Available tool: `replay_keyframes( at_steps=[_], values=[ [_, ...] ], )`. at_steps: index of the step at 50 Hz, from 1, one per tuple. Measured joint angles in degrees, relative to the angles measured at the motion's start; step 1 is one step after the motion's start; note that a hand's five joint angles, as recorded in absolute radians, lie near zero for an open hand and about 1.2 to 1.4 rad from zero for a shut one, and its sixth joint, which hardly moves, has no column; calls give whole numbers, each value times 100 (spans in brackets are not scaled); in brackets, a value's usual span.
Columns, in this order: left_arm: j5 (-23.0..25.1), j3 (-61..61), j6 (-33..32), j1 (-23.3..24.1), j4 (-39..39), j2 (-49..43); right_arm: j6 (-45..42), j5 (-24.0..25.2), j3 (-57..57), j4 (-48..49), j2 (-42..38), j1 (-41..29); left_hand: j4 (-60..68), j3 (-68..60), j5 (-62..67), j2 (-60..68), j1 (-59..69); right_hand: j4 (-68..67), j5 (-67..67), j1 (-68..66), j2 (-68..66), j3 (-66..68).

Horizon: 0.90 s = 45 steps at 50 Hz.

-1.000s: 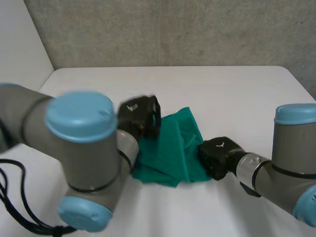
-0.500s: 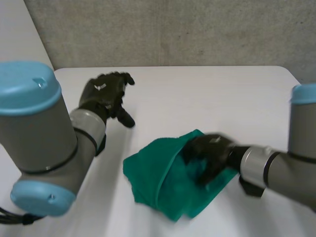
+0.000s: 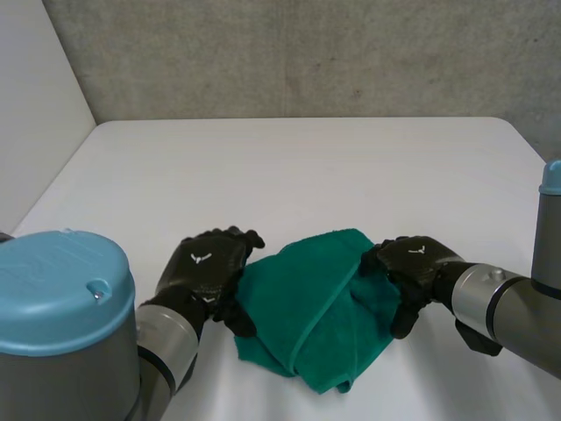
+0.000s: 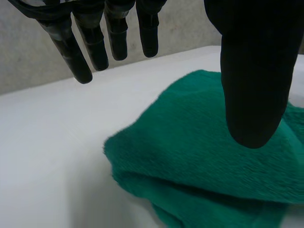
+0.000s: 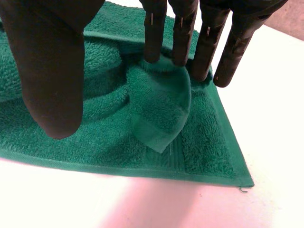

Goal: Fold the towel.

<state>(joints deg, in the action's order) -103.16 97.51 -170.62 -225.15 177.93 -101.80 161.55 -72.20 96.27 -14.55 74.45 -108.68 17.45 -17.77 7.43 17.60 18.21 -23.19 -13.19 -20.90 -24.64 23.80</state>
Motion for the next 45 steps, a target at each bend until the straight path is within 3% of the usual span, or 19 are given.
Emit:
replay_keyframes(
  at_steps=[9,13,19,20,23,24,26,27,35,38,40,42,43,45],
  values=[
    [24,-158,735,60,2,-585,32,-142,158,181,418,206,0,0,0,0,0,423,398,391,366,-432],
    [26,-260,810,104,25,-843,63,-177,219,220,599,379,1,0,0,4,0,993,916,929,1171,-1151],
    [18,-416,812,181,51,-1284,232,-149,280,260,707,677,463,-414,472,445,438,1011,935,955,1224,-1190],
    [15,-432,807,191,58,-1343,318,-140,277,275,655,709,1128,-1085,1128,1100,1196,1011,937,955,1224,-1190],
    [9,-445,803,199,77,-1395,421,-129,268,299,572,731,1128,-1085,1128,1100,1196,1011,937,955,1224,-1190],
    [-13,-451,797,200,151,-1437,698,-99,220,383,292,748,2999,-2909,2970,2990,3050,1011,938,955,1224,-1190],
    [-47,-444,795,195,241,-1432,874,-75,178,431,98,744,3431,-3312,3396,3491,3497,1011,938,955,1224,-1190],
    [-95,-430,793,184,345,-1414,1074,-50,115,483,-128,737,4368,-4259,4334,4421,4452,1011,938,955,1224,-1191],
    [-321,-360,775,115,715,-1251,1831,27,-299,590,-1091,624,5070,-4971,4760,5067,4647,980,913,915,1189,-1155],
    [-349,-348,768,98,754,-1229,1990,25,-476,600,-1327,498,5070,-4971,4760,5068,4647,772,714,733,905,-845],
    [-350,-352,757,81,761,-1227,2106,15,-674,629,-1467,355,5070,-4980,4760,5074,4647,-1301,-1200,-1171,-1306,1245],
    [-350,-354,753,75,761,-1228,2124,14,-713,638,-1483,331,5070,-4980,4760,5074,4647,-1301,-1200,-1171,-1306,1245],
    [-344,-379,732,30,759,-1224,2166,12,-815,663,-1515,276,5071,-4989,4760,5082,4647,-3842,-3687,-3240,-3788,3730],
    [-331,-435,705,-49,758,-1211,2208,8,-1018,692,-1540,219,5072,-4998,4760,5087,4647,-4349,-4216,-3519,-4220,4260]
  ],
)
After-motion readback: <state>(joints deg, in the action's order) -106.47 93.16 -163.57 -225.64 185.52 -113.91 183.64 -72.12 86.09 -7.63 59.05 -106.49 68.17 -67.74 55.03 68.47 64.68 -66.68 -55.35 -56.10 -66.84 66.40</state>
